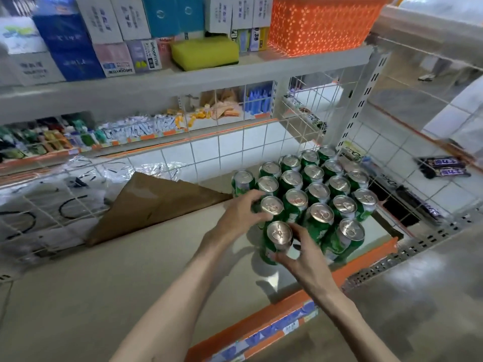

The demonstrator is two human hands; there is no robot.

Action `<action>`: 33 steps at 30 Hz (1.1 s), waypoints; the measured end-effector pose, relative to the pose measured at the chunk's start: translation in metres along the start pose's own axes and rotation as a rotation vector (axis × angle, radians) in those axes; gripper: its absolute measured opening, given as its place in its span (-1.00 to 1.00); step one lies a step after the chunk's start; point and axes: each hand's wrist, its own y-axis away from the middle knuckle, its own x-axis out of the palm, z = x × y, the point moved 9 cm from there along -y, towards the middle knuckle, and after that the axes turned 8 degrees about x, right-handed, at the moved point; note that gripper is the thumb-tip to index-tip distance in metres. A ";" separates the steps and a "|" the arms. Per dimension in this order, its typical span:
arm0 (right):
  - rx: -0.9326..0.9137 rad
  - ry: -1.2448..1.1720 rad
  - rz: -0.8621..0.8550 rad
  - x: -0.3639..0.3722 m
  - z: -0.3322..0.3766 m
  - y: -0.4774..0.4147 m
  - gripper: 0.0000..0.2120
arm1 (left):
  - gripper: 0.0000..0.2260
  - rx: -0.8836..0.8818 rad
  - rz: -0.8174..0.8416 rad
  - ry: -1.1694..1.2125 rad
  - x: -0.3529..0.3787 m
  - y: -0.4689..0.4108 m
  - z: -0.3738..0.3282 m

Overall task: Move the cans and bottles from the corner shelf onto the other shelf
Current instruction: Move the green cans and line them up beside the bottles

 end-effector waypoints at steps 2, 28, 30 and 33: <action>-0.001 -0.017 -0.032 0.003 -0.004 -0.001 -0.24 | -0.44 0.013 -0.027 -0.024 0.008 -0.008 0.005; -0.003 -0.039 -0.088 -0.011 -0.015 -0.016 -0.32 | -0.29 -0.105 -0.131 0.128 -0.013 0.042 0.032; -0.006 -0.038 -0.084 -0.011 -0.016 -0.017 -0.31 | -0.20 -0.047 0.054 0.140 -0.008 0.035 0.033; -0.008 -0.027 -0.072 -0.011 -0.016 -0.020 -0.30 | -0.32 -0.019 0.086 0.058 -0.014 0.026 0.034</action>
